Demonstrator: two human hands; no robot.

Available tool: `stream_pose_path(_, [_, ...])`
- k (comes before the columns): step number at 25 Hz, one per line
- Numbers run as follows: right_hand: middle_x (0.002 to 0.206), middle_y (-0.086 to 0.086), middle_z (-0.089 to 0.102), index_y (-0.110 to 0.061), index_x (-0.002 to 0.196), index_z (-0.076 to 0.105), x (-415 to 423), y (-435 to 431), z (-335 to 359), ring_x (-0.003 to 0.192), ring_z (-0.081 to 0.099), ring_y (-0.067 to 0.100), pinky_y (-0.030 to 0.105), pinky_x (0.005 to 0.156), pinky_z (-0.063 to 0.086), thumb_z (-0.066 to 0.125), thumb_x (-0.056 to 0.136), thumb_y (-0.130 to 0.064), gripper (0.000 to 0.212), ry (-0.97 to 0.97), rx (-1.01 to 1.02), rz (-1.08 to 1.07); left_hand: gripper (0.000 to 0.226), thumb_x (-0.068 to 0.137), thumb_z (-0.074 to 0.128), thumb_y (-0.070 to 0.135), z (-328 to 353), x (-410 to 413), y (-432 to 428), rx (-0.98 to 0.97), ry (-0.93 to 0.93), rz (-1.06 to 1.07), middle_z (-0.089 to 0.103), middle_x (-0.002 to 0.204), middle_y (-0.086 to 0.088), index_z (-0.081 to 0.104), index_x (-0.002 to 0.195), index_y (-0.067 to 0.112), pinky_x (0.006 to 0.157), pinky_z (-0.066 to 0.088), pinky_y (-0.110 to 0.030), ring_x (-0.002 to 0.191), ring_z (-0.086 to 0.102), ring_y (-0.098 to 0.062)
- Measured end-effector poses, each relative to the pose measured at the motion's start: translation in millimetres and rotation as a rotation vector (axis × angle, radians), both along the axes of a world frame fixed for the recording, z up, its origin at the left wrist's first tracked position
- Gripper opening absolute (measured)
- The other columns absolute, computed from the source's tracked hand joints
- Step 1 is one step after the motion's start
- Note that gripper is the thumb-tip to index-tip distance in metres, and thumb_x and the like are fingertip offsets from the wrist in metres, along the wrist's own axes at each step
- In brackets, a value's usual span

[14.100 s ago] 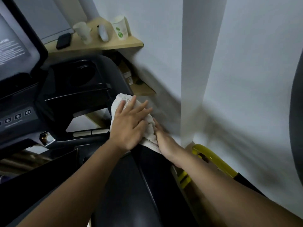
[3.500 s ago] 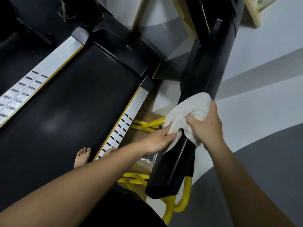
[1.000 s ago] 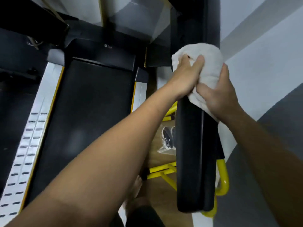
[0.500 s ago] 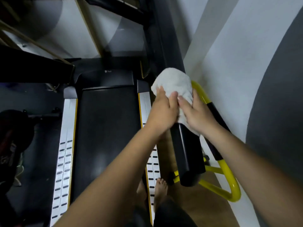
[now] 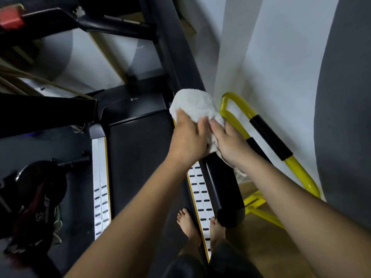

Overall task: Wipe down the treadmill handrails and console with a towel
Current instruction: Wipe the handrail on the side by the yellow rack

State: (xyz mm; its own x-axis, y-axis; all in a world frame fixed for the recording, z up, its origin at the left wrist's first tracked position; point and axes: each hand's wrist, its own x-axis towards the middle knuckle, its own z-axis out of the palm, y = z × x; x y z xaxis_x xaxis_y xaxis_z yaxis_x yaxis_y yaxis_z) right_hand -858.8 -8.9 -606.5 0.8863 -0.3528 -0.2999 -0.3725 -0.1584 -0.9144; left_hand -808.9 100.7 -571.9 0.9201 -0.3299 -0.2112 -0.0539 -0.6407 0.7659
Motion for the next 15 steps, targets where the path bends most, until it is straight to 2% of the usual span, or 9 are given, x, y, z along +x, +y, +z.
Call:
stream_pose_path(3, [0.131, 0.002, 0.06, -0.018, 0.134, 0.053, 61.6, -9.5, 12.0, 0.124, 0.052, 0.019, 0.025, 0.096, 0.037, 0.037, 0.101, -0.047, 0.047, 0.035, -0.023, -0.024, 0.044, 0.103, 0.042, 0.038, 18.6, 52.3, -21.5, 0.068, 0.01, 0.079, 0.049, 0.09, -0.001, 0.037, 0.124, 0.0, 0.058, 0.026, -0.021, 0.075, 0.047, -0.017])
stream_pose_path(5, [0.135, 0.004, 0.057, -0.015, 0.137, 0.05, 75.5, -10.0, 16.4, 0.127, 0.05, 0.021, 0.022, 0.093, 0.034, 0.036, 0.101, -0.047, 0.049, 0.047, -0.004, -0.029, 0.043, 0.103, 0.043, 0.038, 24.4, 63.9, -26.9, 0.066, 0.003, 0.104, 0.047, 0.083, 0.003, 0.037, 0.123, 0.001, 0.052, 0.028, -0.025, 0.068, 0.046, -0.012])
stream_pose_path(7, [0.134, 0.003, 0.058, -0.018, 0.137, 0.049, 59.0, -5.2, 12.1, 0.126, 0.051, 0.022, 0.024, 0.1, 0.037, 0.039, 0.099, -0.049, 0.05, 0.028, 0.019, -0.018, 0.037, 0.103, 0.044, 0.037, 24.8, 54.4, -20.6, 0.038, 0.019, 0.079, 0.048, 0.083, 0.005, 0.036, 0.121, 0.006, 0.052, 0.033, -0.019, 0.07, 0.049, -0.011])
stream_pose_path(8, [0.133, 0.004, 0.058, -0.02, 0.137, 0.049, 44.5, -2.3, 13.9, 0.126, 0.052, 0.022, 0.019, 0.101, 0.037, 0.04, 0.098, -0.048, 0.049, 0.02, 0.005, -0.016, 0.033, 0.102, 0.045, 0.036, 21.6, 44.5, -15.0, 0.024, 0.019, 0.053, 0.049, 0.088, 0.004, 0.036, 0.119, 0.009, 0.058, 0.035, -0.021, 0.075, 0.051, -0.014])
stream_pose_path(9, [0.135, 0.005, 0.057, -0.019, 0.139, 0.046, 29.4, 2.0, 14.3, 0.126, 0.052, 0.022, 0.009, 0.096, 0.033, 0.041, 0.1, -0.044, 0.047, 0.043, -0.039, -0.012, 0.032, 0.102, 0.046, 0.035, 18.6, 31.4, -8.5, 0.024, 0.018, 0.024, 0.051, 0.092, 0.004, 0.036, 0.119, 0.01, 0.063, 0.035, -0.023, 0.08, 0.052, -0.016])
stream_pose_path(10, [0.137, 0.007, 0.054, -0.018, 0.142, 0.042, 15.6, 6.8, 16.1, 0.127, 0.05, 0.022, 0.0, 0.084, 0.027, 0.039, 0.102, -0.039, 0.046, 0.087, -0.094, -0.003, 0.032, 0.101, 0.047, 0.035, 17.8, 19.1, -3.1, 0.02, 0.025, 0.003, 0.054, 0.094, 0.004, 0.037, 0.119, 0.01, 0.064, 0.036, -0.026, 0.081, 0.053, -0.015])
stream_pose_path(12, [0.141, 0.01, 0.051, -0.014, 0.146, 0.036, 5.2, 12.2, 16.9, 0.13, 0.047, 0.026, 0.007, 0.075, 0.023, 0.032, 0.104, -0.037, 0.048, 0.148, -0.25, -0.013, 0.032, 0.101, 0.048, 0.037, 15.3, 16.5, -2.1, 0.014, 0.042, 0.003, 0.06, 0.09, 0.002, 0.038, 0.114, 0.009, 0.063, 0.046, -0.033, 0.078, 0.06, -0.017])
stream_pose_path(14, [0.136, 0.013, 0.054, -0.011, 0.14, 0.041, 25.6, 10.5, 20.8, 0.127, 0.048, 0.031, 0.016, 0.087, 0.028, 0.029, 0.104, -0.038, 0.047, 0.128, -0.323, -0.053, 0.033, 0.101, 0.047, 0.039, 20.2, 35.7, -11.8, 0.054, 0.087, 0.028, 0.062, 0.086, -0.005, 0.036, 0.107, 0.008, 0.062, 0.054, -0.032, 0.074, 0.064, -0.021])
stream_pose_path(15, [0.13, 0.015, 0.057, -0.011, 0.135, 0.046, 41.9, 9.9, 20.9, 0.123, 0.051, 0.034, 0.024, 0.096, 0.034, 0.028, 0.103, -0.041, 0.047, 0.108, -0.324, -0.066, 0.034, 0.101, 0.046, 0.039, 21.6, 49.3, -18.3, 0.077, 0.094, 0.04, 0.06, 0.083, -0.006, 0.035, 0.106, 0.007, 0.058, 0.052, -0.024, 0.072, 0.062, -0.022])
